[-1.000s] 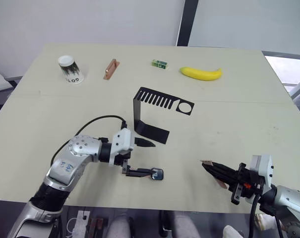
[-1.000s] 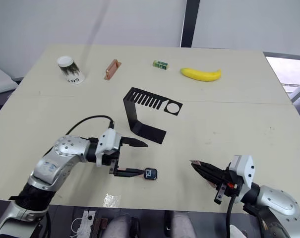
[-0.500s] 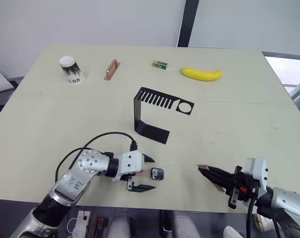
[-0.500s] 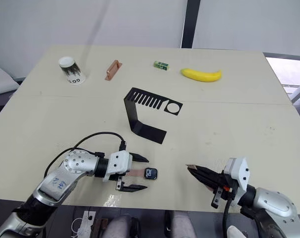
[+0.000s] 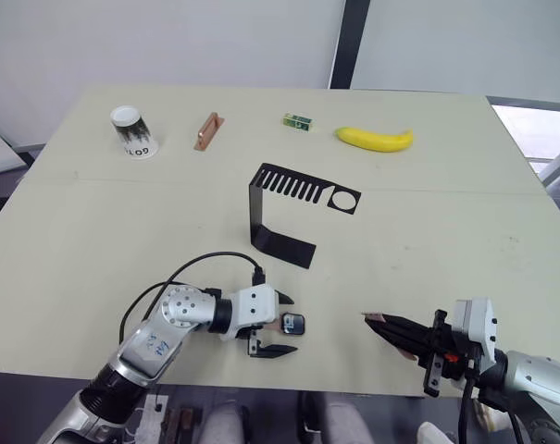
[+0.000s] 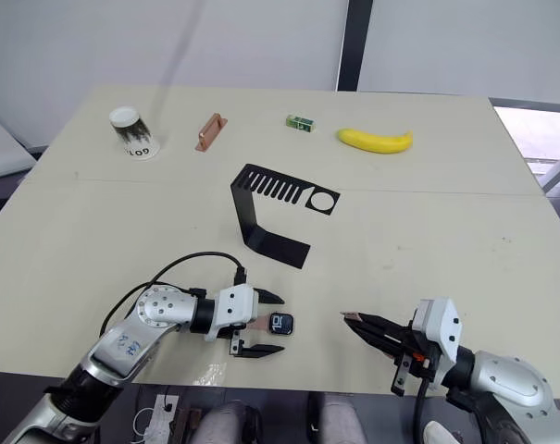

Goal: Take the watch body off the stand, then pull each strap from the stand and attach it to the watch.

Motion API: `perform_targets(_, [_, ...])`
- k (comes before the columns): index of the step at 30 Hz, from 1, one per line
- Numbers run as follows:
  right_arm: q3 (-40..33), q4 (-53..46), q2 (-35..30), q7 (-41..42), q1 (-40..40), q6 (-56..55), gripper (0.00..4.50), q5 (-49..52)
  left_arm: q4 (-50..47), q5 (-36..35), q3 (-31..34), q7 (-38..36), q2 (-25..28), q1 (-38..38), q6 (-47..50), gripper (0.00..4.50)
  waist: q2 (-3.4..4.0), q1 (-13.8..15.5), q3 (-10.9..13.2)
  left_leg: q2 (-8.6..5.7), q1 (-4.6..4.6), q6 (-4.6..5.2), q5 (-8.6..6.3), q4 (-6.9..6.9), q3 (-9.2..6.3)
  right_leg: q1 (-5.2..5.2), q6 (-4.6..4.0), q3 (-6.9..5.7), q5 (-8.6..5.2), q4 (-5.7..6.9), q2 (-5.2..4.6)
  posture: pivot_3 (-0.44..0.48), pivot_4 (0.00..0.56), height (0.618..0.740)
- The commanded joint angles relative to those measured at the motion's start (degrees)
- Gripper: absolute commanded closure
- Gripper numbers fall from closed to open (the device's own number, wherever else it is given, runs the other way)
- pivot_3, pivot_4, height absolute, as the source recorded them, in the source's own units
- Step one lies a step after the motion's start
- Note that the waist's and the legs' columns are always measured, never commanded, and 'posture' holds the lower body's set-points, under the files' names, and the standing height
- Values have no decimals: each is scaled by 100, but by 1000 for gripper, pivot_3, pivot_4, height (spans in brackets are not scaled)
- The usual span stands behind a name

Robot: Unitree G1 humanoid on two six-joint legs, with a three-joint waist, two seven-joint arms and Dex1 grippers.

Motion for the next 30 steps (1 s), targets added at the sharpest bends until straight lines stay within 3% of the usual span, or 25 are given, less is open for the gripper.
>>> perform_targets(1, [-77,-189,-32,-43,-22,14,4500,78,162,147,-110,37,15,148,52,25,-1,-1,-1,0,2,1,0,0,0,4,0,0,0,-1,0,0,150,740])
perform_targets(2, [-91,-198,-28,-61,-26,29,4500,91,202,175,-115,50,19,158,32,25,-2,0,-2,0,4,1,0,0,0,5,0,0,0,-1,0,0,150,740])
perform_targets(5, [-116,-218,-25,-89,-45,66,4500,115,331,210,-118,77,17,171,40,826,-2,0,-4,0,6,1,0,-1,-1,7,0,0,0,-1,0,0,150,740])
perform_targets(9, [-121,-248,-19,-121,-84,119,4500,139,580,283,-157,128,14,202,-21,2631,-1,-6,-27,1,10,1,0,-1,-1,11,0,0,0,0,0,0,150,740])
perform_targets(10, [-114,-261,-13,-138,-97,135,4500,149,677,319,-171,155,7,217,-73,2906,-1,-7,-50,1,11,1,0,-1,-1,11,0,0,0,0,0,0,150,740])
perform_targets(16, [-89,-362,7,-219,-120,246,4500,227,1064,413,-201,262,19,304,-304,2902,-7,-13,-118,5,81,26,-21,-26,-2,87,-1,-1,-5,-30,2,0,150,740])
perform_targets(21, [-89,-425,23,-272,-128,232,4500,188,929,11,39,125,-139,166,-439,2902,-8,-3,-129,7,87,24,-25,-28,-2,94,-1,0,-7,-31,2,0,150,740])
perform_targets(24, [-91,-545,34,-393,-166,147,4500,23,600,-899,393,-449,-174,-46,-91,2902,-8,-15,-128,7,83,18,-22,-25,-2,89,-1,-1,-8,-30,2,0,150,740])
perform_targets(30, [27,-896,72,-671,-286,-336,4500,-814,333,-2858,1074,-1173,-107,-773,2034,2902,-7,-9,-123,5,54,0,-12,-15,-3,61,-1,-3,-11,-18,2,0,150,740])
